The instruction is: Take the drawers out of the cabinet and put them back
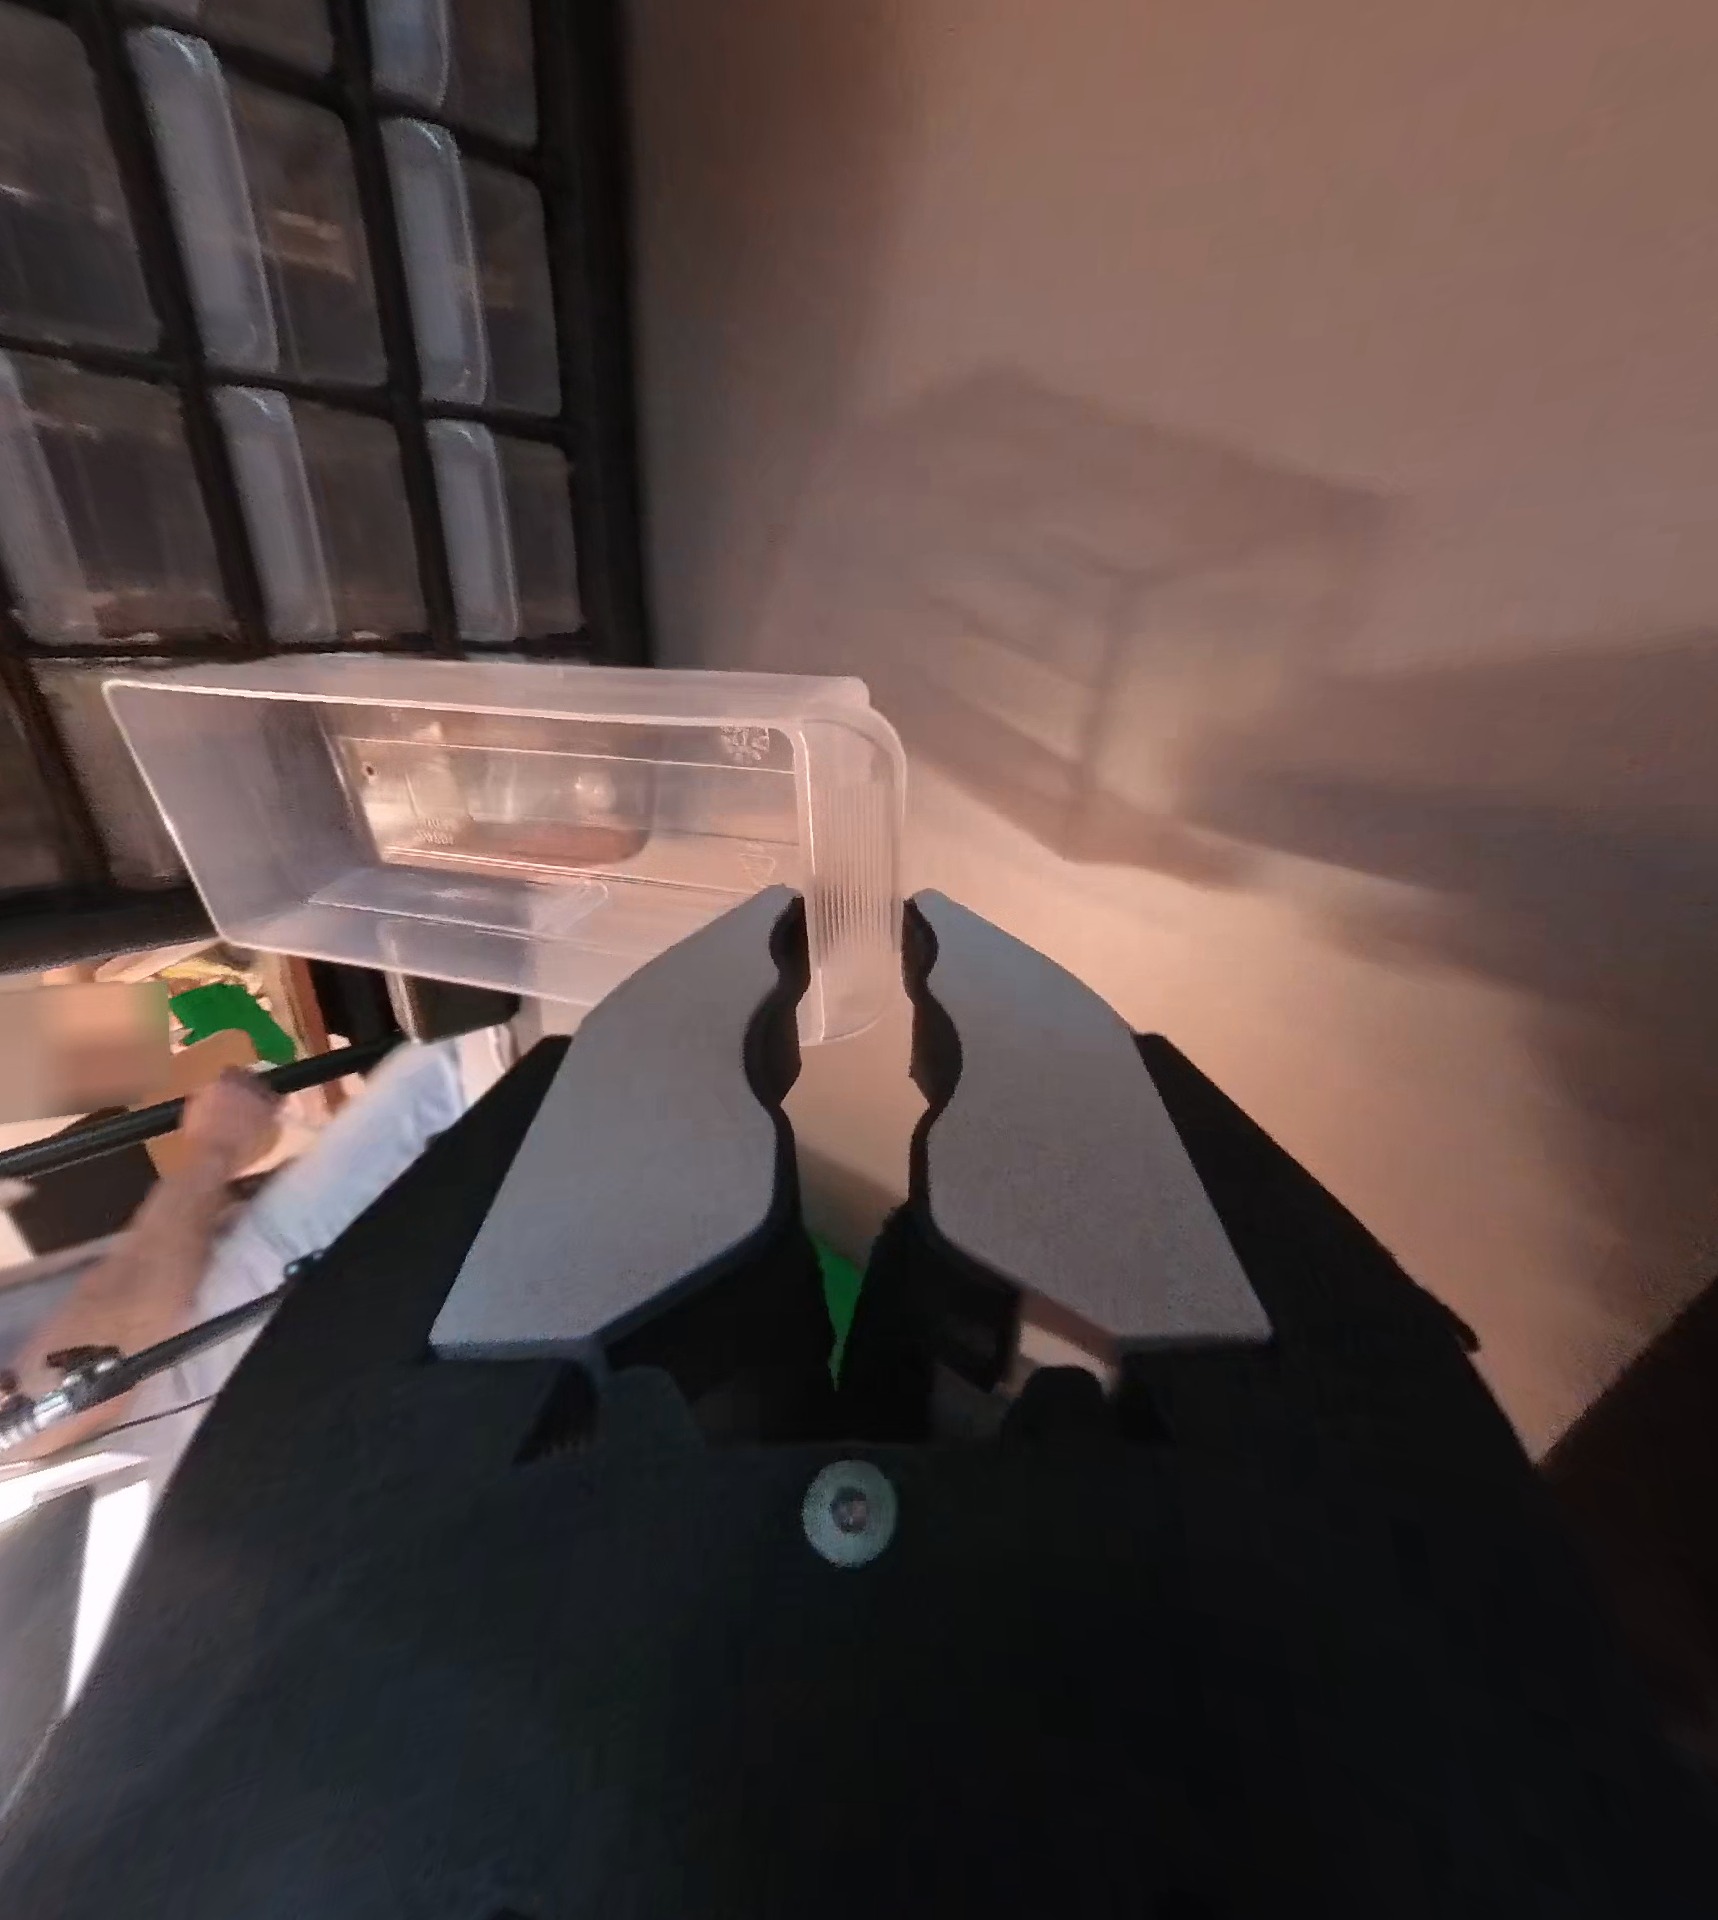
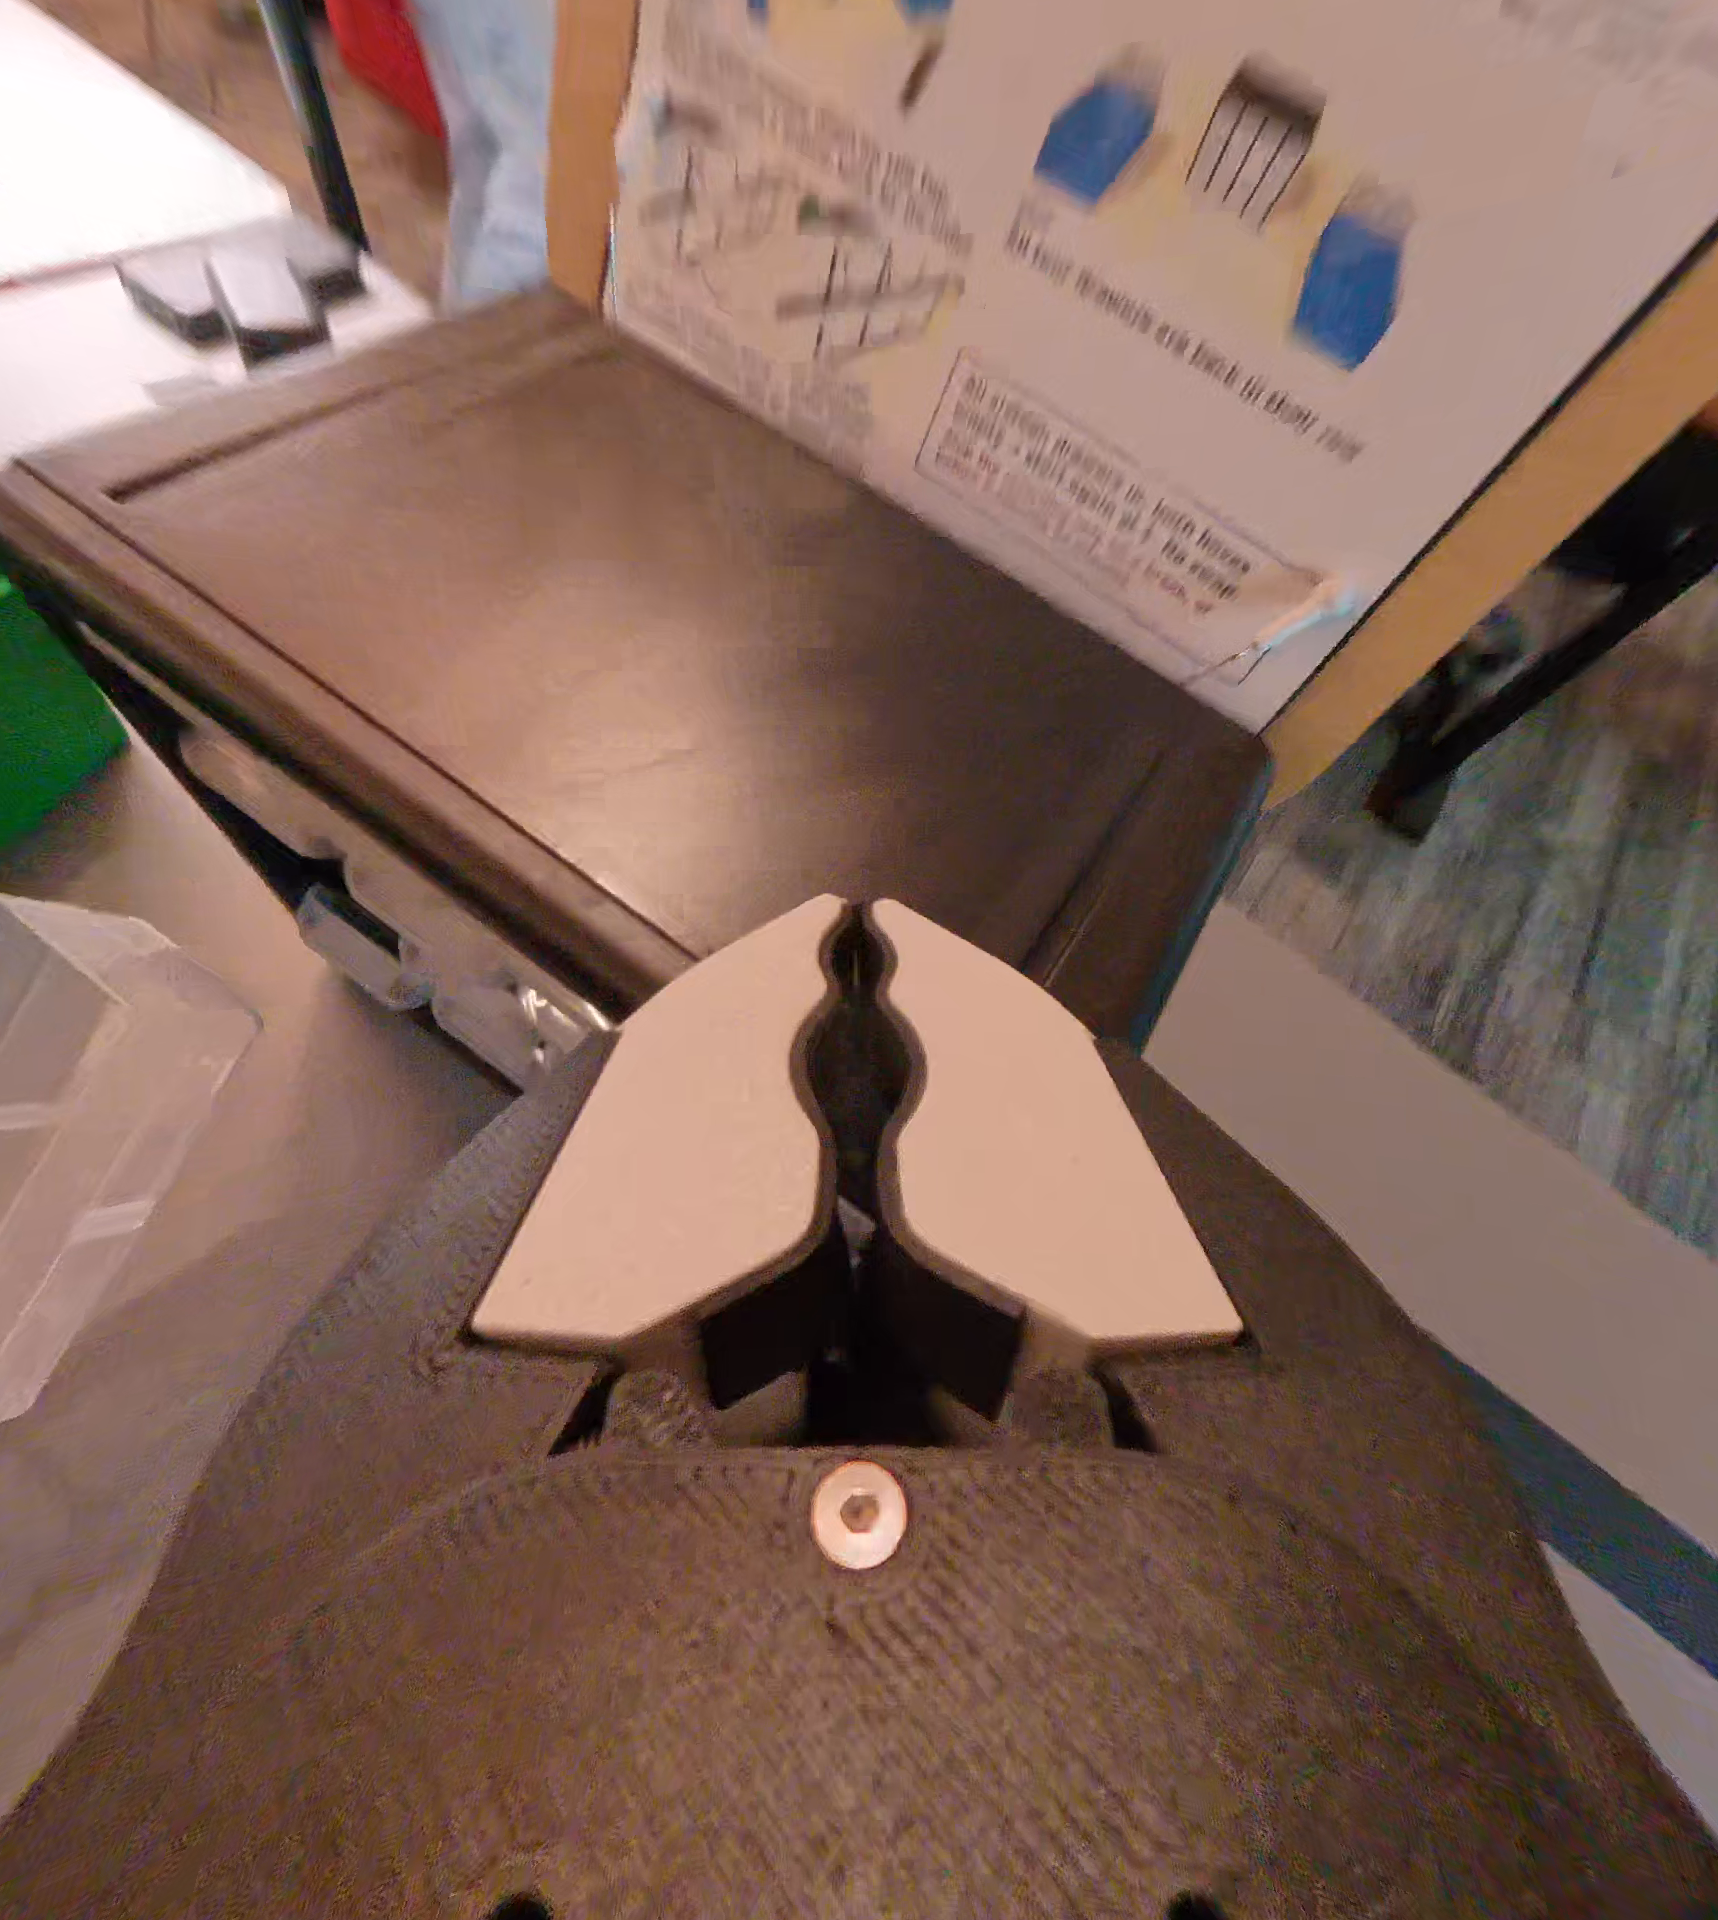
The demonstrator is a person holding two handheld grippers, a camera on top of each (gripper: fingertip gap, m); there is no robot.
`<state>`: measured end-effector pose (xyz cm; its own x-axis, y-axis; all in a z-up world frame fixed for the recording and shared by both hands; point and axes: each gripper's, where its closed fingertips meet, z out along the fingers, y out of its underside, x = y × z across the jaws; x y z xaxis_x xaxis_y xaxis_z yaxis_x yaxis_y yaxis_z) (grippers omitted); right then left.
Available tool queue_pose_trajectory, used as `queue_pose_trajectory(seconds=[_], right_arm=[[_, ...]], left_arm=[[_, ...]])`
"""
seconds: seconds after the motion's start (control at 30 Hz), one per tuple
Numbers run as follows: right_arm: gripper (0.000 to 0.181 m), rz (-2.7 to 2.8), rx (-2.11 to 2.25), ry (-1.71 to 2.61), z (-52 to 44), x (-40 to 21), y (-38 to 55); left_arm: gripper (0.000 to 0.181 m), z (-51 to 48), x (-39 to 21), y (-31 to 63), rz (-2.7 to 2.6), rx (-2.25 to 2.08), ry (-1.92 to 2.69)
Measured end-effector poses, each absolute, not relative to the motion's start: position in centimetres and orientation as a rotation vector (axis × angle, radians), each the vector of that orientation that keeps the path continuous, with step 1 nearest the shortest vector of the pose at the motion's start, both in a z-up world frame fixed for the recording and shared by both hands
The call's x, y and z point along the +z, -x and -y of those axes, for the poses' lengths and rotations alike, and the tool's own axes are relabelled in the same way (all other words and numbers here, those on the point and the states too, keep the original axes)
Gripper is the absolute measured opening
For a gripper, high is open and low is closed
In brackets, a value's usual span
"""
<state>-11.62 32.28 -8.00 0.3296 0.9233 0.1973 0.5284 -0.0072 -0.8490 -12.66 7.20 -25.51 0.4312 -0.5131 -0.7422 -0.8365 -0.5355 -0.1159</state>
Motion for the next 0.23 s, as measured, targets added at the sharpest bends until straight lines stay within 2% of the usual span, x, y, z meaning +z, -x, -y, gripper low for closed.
queue_pose_trajectory(seconds=[0.23], right_arm=[[0.001,1.407,0.385,1.813,-33.12,-8.98,12.18]], left_arm=[[0.017,-6.28,-25.93,13.16,-1.283,0.672,2.399]])
